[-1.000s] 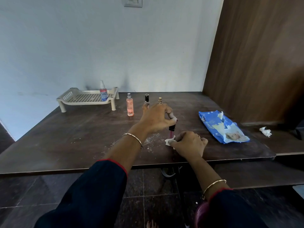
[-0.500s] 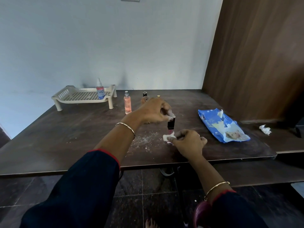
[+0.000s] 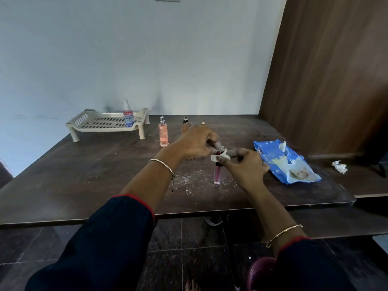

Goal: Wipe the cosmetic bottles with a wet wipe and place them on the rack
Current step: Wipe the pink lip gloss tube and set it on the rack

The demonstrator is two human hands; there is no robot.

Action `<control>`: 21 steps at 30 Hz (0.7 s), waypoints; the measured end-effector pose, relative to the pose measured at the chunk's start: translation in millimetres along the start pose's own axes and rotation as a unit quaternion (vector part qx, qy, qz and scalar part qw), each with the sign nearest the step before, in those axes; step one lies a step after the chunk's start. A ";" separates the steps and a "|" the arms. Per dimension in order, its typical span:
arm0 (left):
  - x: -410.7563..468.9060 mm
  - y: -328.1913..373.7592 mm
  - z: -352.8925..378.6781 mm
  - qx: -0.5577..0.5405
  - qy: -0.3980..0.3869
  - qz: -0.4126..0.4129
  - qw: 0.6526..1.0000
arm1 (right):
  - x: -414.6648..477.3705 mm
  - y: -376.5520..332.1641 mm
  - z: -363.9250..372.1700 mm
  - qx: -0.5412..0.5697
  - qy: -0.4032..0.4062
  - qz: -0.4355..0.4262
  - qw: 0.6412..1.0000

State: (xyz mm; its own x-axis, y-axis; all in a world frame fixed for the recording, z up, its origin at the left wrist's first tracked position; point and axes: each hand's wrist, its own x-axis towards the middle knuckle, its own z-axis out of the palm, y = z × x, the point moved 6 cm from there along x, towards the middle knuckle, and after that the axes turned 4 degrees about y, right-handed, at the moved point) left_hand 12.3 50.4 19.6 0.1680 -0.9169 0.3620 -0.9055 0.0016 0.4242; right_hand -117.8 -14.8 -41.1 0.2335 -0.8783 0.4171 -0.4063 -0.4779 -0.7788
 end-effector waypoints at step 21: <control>-5.0 10.3 -0.5 0.057 0.006 0.024 0.998 | -0.3 15.6 14.1 0.044 -0.057 0.032 0.997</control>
State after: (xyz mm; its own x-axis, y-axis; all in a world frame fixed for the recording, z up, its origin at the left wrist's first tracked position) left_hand 2.3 55.2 22.6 0.1273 -0.9119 0.3901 -0.9511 -0.0006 0.3089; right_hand -111.8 -21.8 -59.9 0.3096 -0.8979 0.3128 -0.3452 -0.4126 -0.8430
